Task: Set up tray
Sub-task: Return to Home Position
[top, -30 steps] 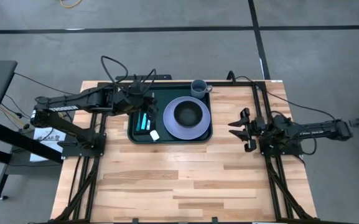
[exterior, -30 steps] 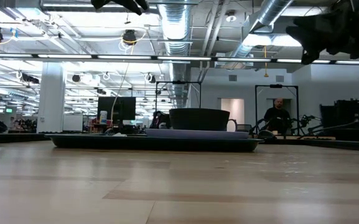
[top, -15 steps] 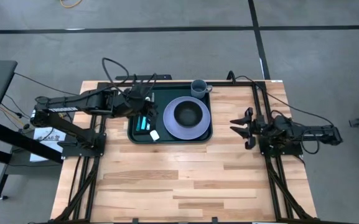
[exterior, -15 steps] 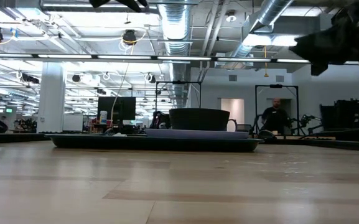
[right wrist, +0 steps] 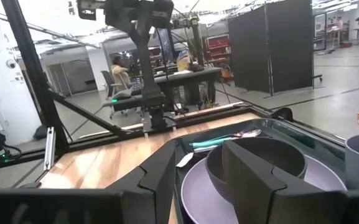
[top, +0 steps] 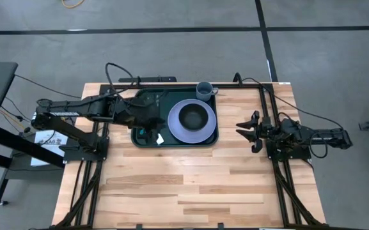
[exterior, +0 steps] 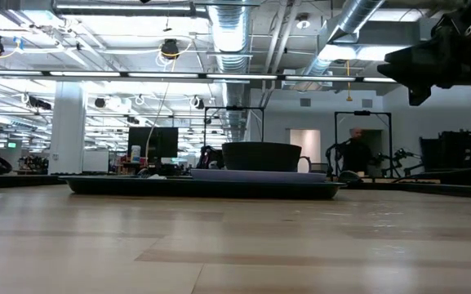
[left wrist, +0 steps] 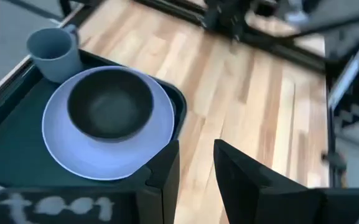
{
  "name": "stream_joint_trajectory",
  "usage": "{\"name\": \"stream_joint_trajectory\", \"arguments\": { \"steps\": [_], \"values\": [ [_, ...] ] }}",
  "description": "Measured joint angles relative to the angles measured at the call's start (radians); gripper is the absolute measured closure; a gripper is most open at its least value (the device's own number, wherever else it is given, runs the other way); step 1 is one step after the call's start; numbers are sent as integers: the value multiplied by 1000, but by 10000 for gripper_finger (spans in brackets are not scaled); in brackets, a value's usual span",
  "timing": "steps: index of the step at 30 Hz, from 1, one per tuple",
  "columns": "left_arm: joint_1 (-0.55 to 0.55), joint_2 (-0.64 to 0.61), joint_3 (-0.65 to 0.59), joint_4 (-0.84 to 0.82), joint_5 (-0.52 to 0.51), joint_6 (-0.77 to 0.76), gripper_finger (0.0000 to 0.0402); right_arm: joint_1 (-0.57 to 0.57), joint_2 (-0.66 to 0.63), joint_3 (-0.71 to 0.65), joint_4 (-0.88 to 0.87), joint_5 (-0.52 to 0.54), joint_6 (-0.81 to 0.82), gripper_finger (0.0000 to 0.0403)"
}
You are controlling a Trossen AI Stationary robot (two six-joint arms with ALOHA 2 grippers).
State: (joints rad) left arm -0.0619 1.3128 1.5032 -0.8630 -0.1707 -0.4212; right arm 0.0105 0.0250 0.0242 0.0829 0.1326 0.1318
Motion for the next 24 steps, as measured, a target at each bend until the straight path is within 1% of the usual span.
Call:
{"name": "stream_joint_trajectory", "arguments": {
  "steps": [3, 5, 8, 10, 13, 15, 18, 20, 24],
  "values": [
    [-33, -4, -45, -1, 7, 85, 315, 0, 0, 0, -1, 0, 0, 280],
    [-59, -20, -114, 24, 11, 135, 315, 0, 0, 1, -1, 0, 0, 280],
    [-95, -83, -286, 182, 47, 186, 315, 0, 0, 1, -1, -1, 0, 280],
    [-117, -143, -433, 358, 111, 224, 315, 0, 0, 1, -2, -1, 0, 280],
    [-143, -254, -657, 575, 209, 249, 315, 0, 0, 2, -5, -2, 0, 280],
    [-160, -340, -796, 670, 239, 239, 315, 0, 0, 2, -9, -2, 0, 280],
    [-187, -500, -986, 761, 271, 199, 315, 0, 0, 2, -19, -2, 0, 280],
    [-212, -617, -1085, 777, 281, 183, 315, 0, 1, 2, -22, -2, 0, 280],
    [-257, -815, -1202, 798, 277, 180, 315, 0, 2, 3, -24, -2, 0, 280]
  ]
}}
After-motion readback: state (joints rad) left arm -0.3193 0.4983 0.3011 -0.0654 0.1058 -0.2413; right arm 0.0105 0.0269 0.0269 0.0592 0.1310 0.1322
